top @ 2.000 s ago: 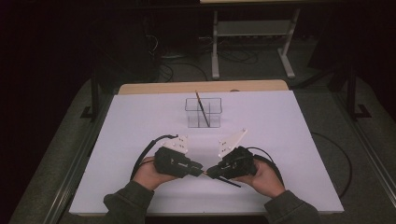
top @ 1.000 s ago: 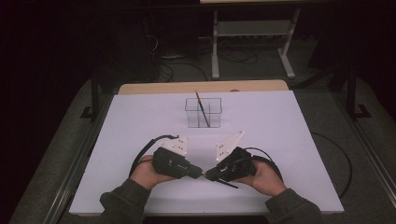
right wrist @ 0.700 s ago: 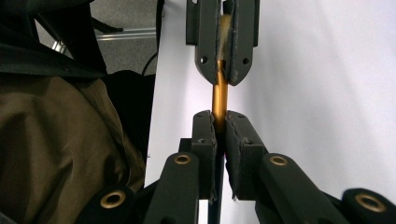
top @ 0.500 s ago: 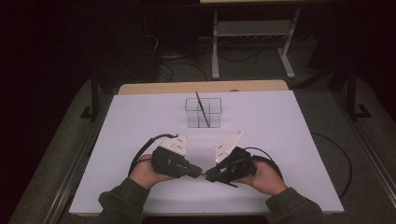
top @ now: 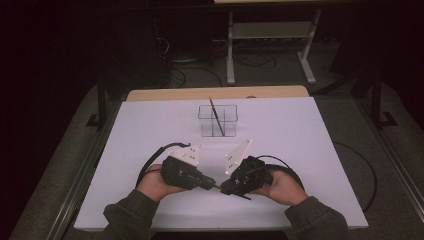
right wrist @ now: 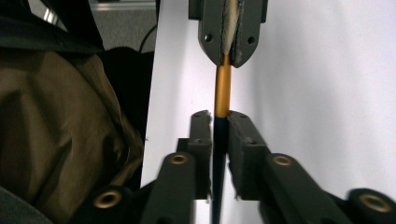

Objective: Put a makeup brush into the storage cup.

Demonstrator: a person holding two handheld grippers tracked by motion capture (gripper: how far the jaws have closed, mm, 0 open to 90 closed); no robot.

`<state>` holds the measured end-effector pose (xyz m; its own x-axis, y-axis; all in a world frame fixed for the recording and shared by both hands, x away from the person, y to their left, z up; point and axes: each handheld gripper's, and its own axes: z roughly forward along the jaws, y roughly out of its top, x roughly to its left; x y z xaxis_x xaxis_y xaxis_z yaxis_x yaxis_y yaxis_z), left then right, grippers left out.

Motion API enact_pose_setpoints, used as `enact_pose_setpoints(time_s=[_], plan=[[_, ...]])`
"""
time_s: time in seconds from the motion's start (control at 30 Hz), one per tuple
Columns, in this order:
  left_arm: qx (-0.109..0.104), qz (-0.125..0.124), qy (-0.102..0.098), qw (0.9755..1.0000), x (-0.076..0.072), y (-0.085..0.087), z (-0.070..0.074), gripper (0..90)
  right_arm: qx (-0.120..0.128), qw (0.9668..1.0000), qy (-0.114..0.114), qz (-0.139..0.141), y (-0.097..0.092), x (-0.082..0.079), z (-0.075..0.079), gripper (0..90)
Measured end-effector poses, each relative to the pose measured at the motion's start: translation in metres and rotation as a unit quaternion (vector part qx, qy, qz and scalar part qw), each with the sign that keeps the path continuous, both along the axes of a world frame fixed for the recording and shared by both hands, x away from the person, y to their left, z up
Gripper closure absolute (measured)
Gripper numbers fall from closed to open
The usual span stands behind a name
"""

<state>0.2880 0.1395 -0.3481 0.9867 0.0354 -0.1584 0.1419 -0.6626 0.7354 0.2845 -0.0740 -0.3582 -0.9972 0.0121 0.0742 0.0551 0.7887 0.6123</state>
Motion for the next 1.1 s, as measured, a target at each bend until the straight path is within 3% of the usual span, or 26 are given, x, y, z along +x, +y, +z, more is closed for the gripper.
enact_pose_setpoints(time_s=[0.2,0.47,0.77,0.97,1.1], plan=[[0.006,0.000,0.001,1.0000,0.000,-0.001,-0.001,85.3,-0.009,1.0000,0.000,0.002,0.006,0.001,-0.005,82.9],[0.005,0.003,0.000,1.0000,0.000,0.001,0.001,84.0,-0.001,1.0000,0.005,0.006,0.008,0.002,-0.007,83.4],[0.000,0.040,-0.010,0.9991,-0.001,0.012,0.004,67.2,0.012,0.9999,0.006,0.001,-0.001,0.005,-0.009,83.4],[-0.004,0.067,-0.013,0.9977,-0.001,0.025,0.002,58.2,0.020,0.9994,0.016,-0.024,-0.014,0.013,-0.010,83.4],[-0.008,0.079,-0.011,0.9968,-0.001,0.034,-0.002,55.3,0.025,0.9989,0.005,-0.040,-0.023,0.018,-0.009,83.3]])
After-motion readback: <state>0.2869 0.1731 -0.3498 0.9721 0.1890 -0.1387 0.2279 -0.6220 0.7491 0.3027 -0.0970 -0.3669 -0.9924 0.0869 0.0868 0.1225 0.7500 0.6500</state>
